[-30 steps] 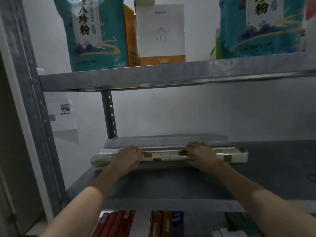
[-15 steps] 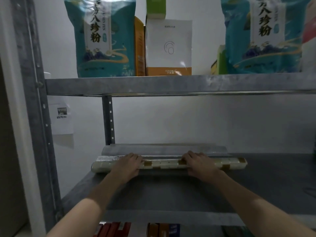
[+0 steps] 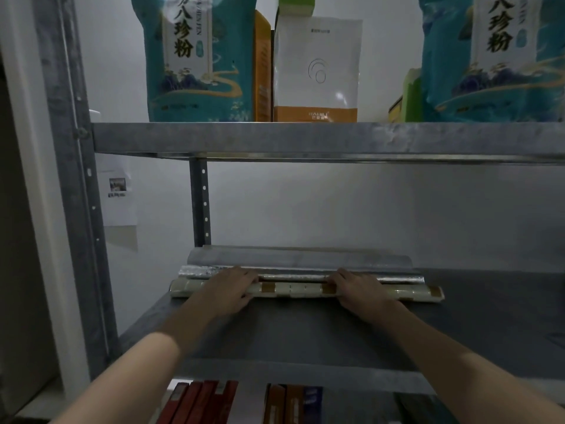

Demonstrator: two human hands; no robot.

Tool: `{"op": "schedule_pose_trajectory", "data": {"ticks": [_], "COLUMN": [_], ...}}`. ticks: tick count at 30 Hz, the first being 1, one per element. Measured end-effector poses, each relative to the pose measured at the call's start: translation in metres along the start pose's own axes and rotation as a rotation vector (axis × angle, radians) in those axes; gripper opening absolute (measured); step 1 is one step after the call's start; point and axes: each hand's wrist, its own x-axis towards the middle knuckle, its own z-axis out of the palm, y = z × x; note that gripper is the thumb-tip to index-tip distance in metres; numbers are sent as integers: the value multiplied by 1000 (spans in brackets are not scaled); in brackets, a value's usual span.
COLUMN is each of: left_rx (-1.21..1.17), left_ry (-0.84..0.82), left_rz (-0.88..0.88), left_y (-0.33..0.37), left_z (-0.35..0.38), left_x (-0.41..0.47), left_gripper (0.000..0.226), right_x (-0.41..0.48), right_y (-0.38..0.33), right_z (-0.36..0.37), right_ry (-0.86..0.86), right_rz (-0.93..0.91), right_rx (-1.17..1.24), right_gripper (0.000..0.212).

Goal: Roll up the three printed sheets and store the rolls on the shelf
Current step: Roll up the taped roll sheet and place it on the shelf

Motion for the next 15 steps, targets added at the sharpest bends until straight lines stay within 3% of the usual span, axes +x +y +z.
{"op": "schedule_pose_trajectory", "data": {"ticks": [7,11,15], "left_rx": [88,70,65], "left_ry": [17,61,123], "left_rz": [-37,-62,-75], "left_y": [4,5,8], "left_z": [12,13,14], "left_x": [3,2,1], "left_gripper": [37,35,35], "right_x": [-9,-8,-8], "right_y": [12,17,16], "right_z": [-6,-5,5], "right_ry": [-49,-55,48], "right_rz": [20,45,5], "right_rx": [171,32,-9], "right_gripper": [54,53,47]}}
